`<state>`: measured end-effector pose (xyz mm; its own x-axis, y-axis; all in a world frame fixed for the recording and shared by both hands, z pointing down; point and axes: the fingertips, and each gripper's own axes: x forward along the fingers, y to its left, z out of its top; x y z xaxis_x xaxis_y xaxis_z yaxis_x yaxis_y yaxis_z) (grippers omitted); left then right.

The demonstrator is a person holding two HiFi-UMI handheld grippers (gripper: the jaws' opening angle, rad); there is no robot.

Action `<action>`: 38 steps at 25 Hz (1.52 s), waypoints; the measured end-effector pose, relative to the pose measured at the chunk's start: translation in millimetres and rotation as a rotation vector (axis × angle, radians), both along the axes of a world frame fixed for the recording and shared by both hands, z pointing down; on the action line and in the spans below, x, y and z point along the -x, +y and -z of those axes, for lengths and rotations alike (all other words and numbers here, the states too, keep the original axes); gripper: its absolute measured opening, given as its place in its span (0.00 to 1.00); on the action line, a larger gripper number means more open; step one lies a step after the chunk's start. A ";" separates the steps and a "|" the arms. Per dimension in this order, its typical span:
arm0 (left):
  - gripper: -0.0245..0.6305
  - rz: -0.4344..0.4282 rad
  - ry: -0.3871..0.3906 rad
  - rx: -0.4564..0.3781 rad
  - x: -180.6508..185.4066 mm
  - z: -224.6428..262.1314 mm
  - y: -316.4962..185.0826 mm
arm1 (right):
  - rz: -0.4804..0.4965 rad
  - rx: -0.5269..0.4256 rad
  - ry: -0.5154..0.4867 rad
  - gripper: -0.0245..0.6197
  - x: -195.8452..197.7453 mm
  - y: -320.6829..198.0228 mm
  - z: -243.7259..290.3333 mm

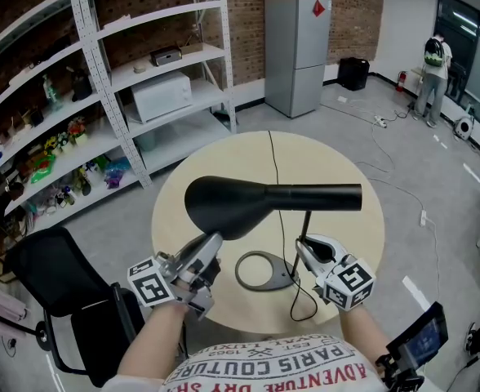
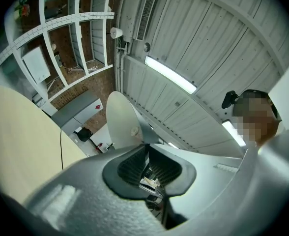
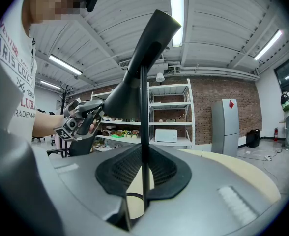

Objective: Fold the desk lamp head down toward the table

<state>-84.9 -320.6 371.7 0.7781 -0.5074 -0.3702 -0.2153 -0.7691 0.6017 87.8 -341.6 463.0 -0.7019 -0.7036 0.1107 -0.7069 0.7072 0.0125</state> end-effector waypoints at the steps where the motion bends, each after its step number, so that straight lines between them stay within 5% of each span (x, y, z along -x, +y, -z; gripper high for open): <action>1: 0.08 -0.002 0.004 0.003 -0.1 -0.6 0.1 | -0.001 0.000 0.000 0.11 0.3 0.0 0.7; 38: 0.08 -0.095 0.177 0.131 -29.1 -39.6 10.2 | -0.007 -0.006 -0.016 0.11 -2.1 2.0 4.6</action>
